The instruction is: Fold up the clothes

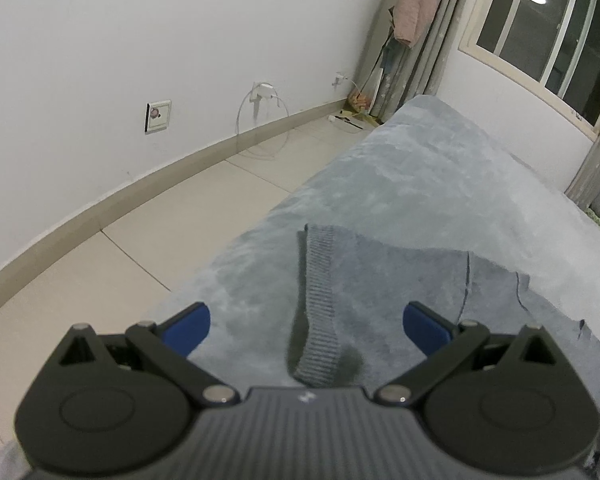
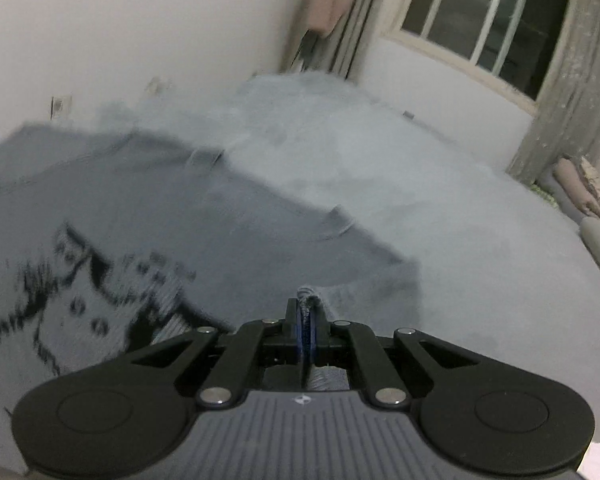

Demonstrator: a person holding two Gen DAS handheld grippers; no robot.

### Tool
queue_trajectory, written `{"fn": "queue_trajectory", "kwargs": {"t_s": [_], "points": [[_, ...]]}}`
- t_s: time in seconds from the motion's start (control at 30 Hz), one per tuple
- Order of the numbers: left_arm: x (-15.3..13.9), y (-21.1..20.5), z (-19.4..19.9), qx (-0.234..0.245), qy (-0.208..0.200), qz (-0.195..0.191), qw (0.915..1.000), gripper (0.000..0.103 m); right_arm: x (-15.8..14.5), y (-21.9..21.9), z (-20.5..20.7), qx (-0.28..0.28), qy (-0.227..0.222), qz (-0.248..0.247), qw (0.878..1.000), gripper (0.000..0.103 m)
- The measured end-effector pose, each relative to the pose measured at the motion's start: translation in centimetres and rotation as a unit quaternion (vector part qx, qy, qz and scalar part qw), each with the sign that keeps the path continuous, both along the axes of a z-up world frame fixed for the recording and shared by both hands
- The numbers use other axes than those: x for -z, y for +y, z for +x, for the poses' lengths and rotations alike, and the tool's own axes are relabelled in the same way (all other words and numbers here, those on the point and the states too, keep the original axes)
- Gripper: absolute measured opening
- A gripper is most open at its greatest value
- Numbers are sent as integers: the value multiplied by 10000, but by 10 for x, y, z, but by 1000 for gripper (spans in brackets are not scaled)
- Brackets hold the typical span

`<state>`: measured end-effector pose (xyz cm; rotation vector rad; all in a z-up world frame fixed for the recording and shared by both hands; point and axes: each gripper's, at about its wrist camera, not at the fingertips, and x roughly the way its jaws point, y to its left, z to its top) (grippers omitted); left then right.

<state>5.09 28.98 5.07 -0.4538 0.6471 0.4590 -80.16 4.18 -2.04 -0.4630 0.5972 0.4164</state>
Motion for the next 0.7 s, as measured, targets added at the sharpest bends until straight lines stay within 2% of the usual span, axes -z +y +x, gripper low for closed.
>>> {"fn": "queue_trajectory", "kwargs": {"t_s": [0.07, 0.2, 0.4, 0.43, 0.53, 0.7], "points": [[-1, 1, -1, -2, -26, -37, 10000, 103, 13, 3, 1, -10, 144, -40, 9999, 5], [-2, 0, -1, -7, -51, -93, 9999, 103, 17, 0, -2, -1, 233, 176, 9996, 6], [-2, -2, 1, 37, -57, -131, 9999, 103, 12, -2, -13, 167, 36, 171, 9997, 6], [-2, -2, 1, 38, -59, -136, 9999, 103, 12, -5, -12, 178, 92, 267, 9994, 10], [-2, -2, 2, 31, -59, -151, 9999, 103, 1, -23, -12, -77, 500, 958, 9941, 22], [-2, -4, 2, 43, -65, -154, 9999, 103, -20, -63, -10, 361, 542, 1208, 9905, 25]]}}
